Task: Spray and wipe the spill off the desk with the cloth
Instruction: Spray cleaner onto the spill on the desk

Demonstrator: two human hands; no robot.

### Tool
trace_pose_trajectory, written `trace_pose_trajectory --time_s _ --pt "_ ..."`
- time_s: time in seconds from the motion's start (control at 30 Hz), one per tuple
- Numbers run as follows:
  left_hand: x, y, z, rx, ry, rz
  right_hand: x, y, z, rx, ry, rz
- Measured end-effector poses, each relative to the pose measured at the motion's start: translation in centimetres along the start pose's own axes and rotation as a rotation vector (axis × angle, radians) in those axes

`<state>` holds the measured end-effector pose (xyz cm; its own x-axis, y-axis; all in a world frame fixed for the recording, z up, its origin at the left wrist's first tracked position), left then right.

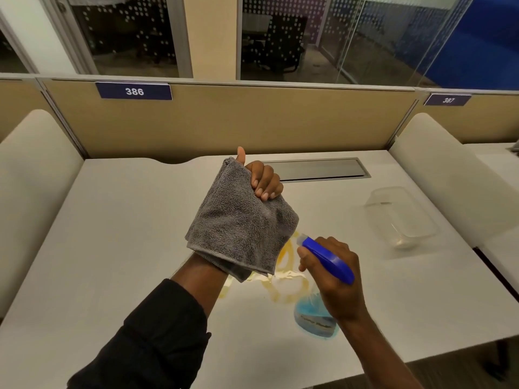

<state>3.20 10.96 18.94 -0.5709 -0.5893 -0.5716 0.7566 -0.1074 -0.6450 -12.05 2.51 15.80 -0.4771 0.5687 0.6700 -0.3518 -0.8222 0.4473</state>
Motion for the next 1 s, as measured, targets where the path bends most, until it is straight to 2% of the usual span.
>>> trace_pose_trajectory --time_s 0.13,0.3,0.5,0.6,0.73,0.8,0.93,1.0 --pt "-0.4 0.9 -0.3 -0.123 -0.017 -0.049 -2.4 2.2 -0.6 -0.085 -0.051 -0.012" --pt "-0.6 1.5 -0.5 -0.243 -0.040 -0.082 -4.4 3.0 -1.0 -0.080 -0.120 -0.011" --pt "-1.1 1.3 -0.1 -0.180 -0.034 -0.037 -3.0 0.4 -2.1 0.102 -0.059 -0.039" --pt "-1.2 1.1 0.0 -0.156 -0.033 -0.039 -1.2 -0.8 -2.5 0.114 -0.033 -0.022" --pt "-1.0 2.9 -0.7 -0.386 -0.043 -0.107 1.5 -2.3 -1.5 0.144 0.011 0.014" --pt "-1.0 3.2 -0.9 -0.440 -0.053 -0.113 2.6 -2.8 -0.8 0.132 0.026 0.024" --pt "-0.8 2.4 -0.7 -0.350 -0.045 -0.095 4.2 -2.9 0.7 0.069 0.069 0.022" --pt "-0.5 1.9 -0.4 -0.250 -0.031 -0.054 4.8 -2.2 1.7 0.016 0.086 0.015"
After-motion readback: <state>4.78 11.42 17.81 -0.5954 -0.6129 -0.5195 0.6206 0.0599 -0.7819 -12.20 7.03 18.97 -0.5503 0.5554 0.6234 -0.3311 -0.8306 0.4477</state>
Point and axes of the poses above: each hand's wrist, its own z-axis towards the middle knuckle, its own y-axis out of the back of the hand, x = y × z, the point moved 10 cm from there along z, towards the middle knuckle, and after that the axes turned 13 degrees about y, right-handed, at the moved point
